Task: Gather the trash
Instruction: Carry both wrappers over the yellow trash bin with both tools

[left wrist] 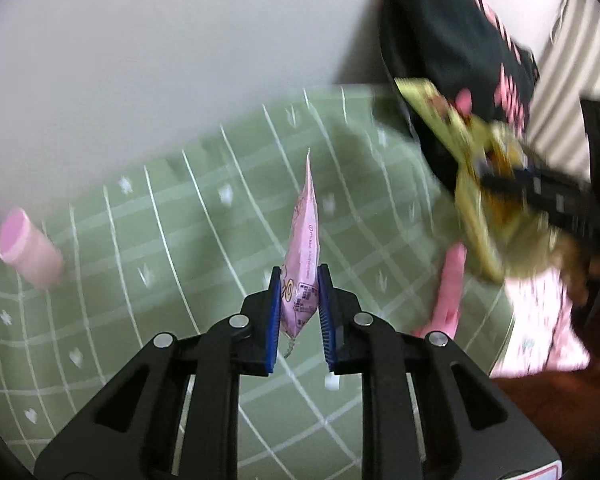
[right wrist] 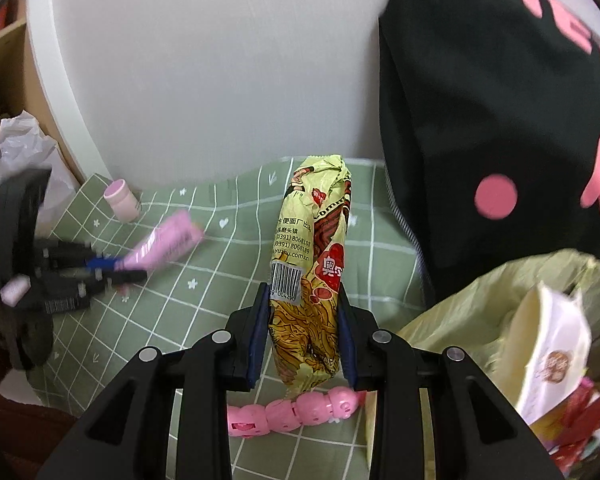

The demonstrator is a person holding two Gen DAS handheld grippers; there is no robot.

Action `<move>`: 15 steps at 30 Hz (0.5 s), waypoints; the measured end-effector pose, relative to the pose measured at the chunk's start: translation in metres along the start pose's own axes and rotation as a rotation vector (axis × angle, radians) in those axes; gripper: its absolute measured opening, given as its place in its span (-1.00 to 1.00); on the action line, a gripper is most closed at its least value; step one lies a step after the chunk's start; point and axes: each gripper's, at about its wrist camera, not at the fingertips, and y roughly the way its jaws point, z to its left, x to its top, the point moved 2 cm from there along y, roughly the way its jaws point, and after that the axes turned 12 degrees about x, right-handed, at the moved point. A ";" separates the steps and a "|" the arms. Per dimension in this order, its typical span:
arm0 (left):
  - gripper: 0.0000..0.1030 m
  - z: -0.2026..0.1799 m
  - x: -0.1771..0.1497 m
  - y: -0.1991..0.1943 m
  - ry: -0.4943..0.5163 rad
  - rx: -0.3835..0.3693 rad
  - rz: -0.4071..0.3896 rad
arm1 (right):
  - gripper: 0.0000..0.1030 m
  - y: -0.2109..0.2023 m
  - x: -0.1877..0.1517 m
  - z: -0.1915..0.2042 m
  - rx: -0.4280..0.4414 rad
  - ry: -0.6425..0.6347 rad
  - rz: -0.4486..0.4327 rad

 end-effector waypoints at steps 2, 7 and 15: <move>-0.68 -0.001 0.021 -0.009 -0.009 0.000 -0.052 | -0.44 -0.012 0.006 0.000 -0.017 -0.015 -0.028; -0.68 -0.026 0.072 -0.033 0.012 -0.027 -0.170 | -0.44 -0.053 0.017 -0.006 -0.078 -0.034 -0.116; -0.68 -0.112 0.110 -0.049 0.167 -0.155 -0.262 | -0.43 -0.115 0.005 -0.037 -0.204 0.019 -0.212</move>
